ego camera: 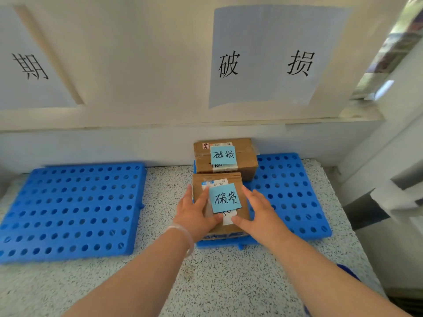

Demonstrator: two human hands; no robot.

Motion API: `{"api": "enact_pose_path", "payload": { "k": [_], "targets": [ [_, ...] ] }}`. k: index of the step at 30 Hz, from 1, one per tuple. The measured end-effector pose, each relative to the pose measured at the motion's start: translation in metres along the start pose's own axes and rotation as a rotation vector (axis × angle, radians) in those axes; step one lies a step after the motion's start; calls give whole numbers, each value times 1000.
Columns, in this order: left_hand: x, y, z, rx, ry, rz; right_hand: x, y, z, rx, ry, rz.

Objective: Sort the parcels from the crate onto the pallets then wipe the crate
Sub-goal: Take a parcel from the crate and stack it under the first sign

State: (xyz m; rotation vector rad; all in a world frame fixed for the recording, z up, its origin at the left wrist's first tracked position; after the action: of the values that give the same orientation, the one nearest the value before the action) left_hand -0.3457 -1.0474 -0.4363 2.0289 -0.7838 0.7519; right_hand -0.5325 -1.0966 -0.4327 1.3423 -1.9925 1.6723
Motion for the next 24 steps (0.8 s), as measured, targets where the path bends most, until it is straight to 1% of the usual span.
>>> {"api": "enact_pose_path", "payload": {
  "k": [2,6,10,14,18,24],
  "targets": [
    [6,10,-12,-42,31,94,11,-4,-16,6,23,-82],
    [12,37,-37,-219,95,300,29,-18,-53,27,95,-256],
    [10,63,-67,-438,145,357,34,-22,-104,8,241,-328],
    [-8,84,-106,-637,175,413,28,-15,-165,-106,334,-368],
    [-34,107,-149,-804,140,431,28,-6,-226,-221,449,-341],
    [-85,164,-218,-1061,79,445,47,21,-321,-353,652,-325]
  ]
}}
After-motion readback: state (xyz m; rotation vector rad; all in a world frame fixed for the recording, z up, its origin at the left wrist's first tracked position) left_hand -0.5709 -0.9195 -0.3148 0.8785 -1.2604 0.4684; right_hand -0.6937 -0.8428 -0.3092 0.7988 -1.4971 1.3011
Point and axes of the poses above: each hand's wrist, its own z-axis towards the middle knuckle, its own x-axis out of the back of the hand, y = z × x, the point moved 4 cm from there along z, towards the middle knuckle, and after that the axes turned 1 degree about x, right-handed, at the moved point
